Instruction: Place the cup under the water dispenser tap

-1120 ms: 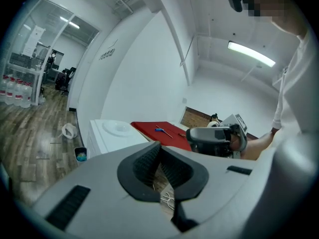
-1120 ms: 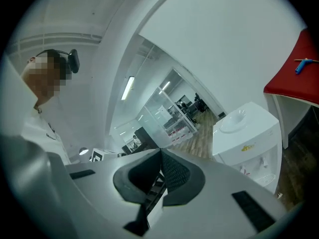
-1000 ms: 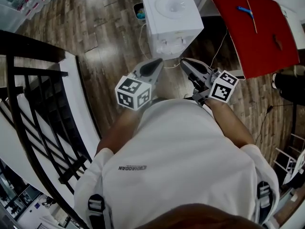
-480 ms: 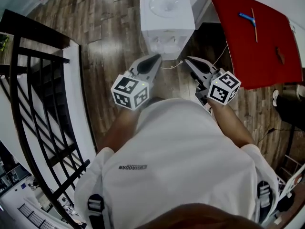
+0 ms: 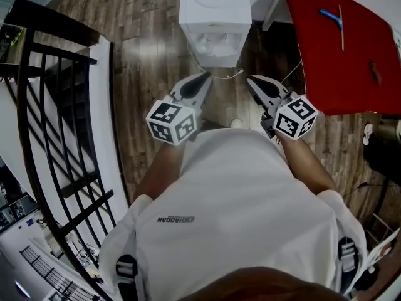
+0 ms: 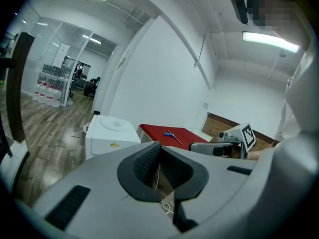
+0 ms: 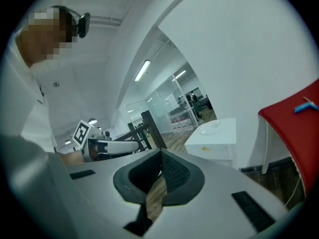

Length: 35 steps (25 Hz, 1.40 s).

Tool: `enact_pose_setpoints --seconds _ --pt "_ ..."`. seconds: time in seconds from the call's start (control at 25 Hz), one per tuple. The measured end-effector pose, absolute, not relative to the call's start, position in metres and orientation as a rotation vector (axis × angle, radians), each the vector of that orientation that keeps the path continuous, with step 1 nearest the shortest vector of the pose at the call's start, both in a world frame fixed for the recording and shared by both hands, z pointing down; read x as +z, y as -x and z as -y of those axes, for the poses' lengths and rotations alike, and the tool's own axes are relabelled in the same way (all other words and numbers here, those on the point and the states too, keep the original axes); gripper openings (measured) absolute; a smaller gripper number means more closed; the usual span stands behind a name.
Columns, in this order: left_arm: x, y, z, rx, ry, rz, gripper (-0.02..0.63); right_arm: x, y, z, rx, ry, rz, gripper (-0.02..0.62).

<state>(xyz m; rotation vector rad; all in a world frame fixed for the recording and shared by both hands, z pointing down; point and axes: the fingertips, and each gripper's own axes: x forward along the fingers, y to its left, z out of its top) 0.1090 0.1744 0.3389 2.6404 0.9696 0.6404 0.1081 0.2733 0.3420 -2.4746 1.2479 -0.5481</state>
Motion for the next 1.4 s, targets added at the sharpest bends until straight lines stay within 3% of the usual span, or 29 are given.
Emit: enact_pose_setpoints --seconds 1.4 --pt "0.338 -0.099 -0.089 0.689 -2.661 -1.174 -0.005 0.336 -0.084 -0.178 -0.537 2.69 -1.173 0.021"
